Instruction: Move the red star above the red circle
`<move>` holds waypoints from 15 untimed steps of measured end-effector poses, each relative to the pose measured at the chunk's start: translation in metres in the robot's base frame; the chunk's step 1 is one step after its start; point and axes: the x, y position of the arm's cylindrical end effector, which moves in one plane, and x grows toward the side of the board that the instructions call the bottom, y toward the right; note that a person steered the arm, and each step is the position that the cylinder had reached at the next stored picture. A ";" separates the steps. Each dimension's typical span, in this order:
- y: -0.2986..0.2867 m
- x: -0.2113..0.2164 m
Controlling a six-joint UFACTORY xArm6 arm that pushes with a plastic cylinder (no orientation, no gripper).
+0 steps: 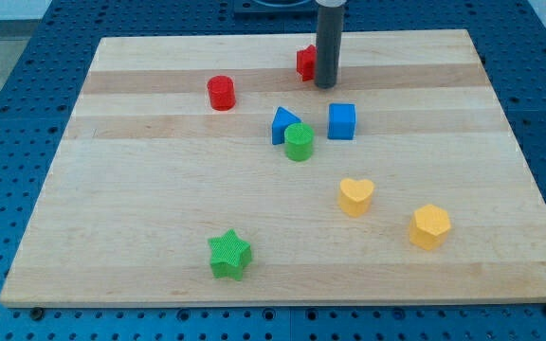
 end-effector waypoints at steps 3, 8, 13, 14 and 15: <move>0.035 -0.026; -0.039 -0.042; -0.135 -0.042; -0.152 -0.042; -0.167 -0.042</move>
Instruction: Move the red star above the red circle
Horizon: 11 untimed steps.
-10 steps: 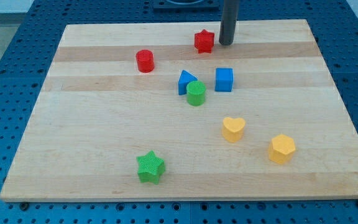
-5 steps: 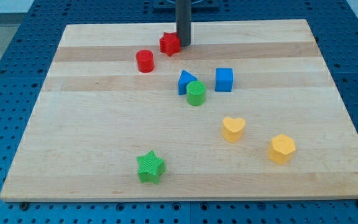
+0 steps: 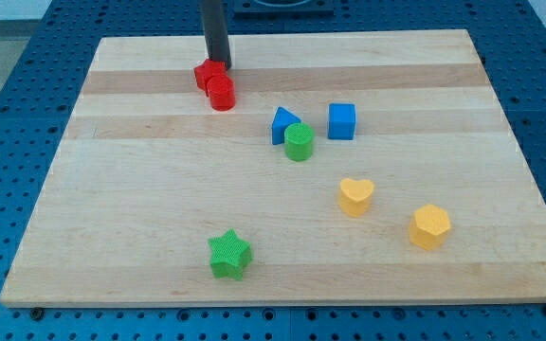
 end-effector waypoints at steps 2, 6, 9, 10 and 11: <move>-0.011 0.000; 0.003 -0.002; 0.058 -0.002; 0.076 0.007; 0.088 0.022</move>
